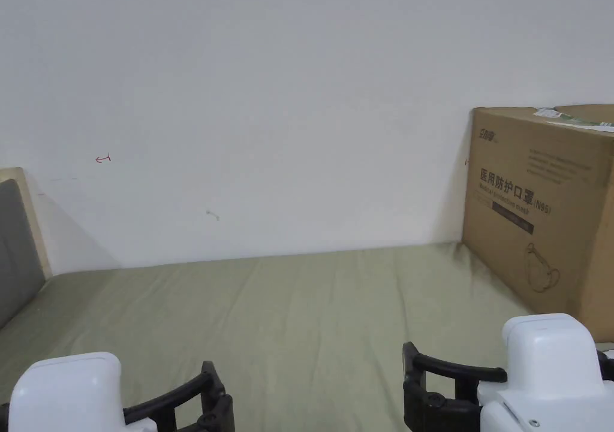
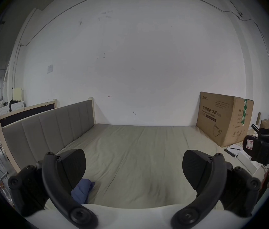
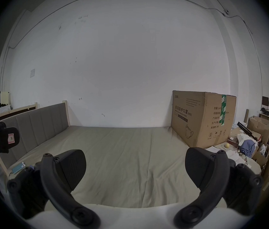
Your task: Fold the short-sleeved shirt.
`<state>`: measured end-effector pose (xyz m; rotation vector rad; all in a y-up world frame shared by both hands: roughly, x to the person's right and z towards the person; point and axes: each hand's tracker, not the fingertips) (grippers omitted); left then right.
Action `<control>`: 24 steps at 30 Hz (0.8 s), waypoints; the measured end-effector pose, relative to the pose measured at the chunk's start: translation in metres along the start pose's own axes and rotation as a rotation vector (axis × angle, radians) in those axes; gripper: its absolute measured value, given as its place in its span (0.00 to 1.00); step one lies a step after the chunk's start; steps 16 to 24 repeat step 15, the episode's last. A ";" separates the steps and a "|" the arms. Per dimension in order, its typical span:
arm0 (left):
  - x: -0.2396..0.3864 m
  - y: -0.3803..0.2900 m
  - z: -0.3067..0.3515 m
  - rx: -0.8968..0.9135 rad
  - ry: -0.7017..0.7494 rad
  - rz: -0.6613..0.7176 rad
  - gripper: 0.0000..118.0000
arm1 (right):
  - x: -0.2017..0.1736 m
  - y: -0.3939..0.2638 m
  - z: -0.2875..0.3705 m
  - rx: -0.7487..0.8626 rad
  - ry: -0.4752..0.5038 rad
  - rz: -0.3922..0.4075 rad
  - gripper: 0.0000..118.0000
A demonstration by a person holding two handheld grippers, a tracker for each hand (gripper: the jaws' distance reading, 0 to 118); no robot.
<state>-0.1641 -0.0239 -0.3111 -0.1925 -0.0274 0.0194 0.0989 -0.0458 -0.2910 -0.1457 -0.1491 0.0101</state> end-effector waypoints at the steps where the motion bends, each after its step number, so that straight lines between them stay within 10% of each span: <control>1: 0.001 0.000 0.000 0.000 -0.004 -0.003 0.98 | 0.000 0.000 0.000 -0.002 -0.002 -0.004 1.00; 24: 0.000 -0.008 0.000 0.000 -0.039 0.016 0.98 | -0.001 -0.002 -0.003 -0.033 0.001 -0.022 1.00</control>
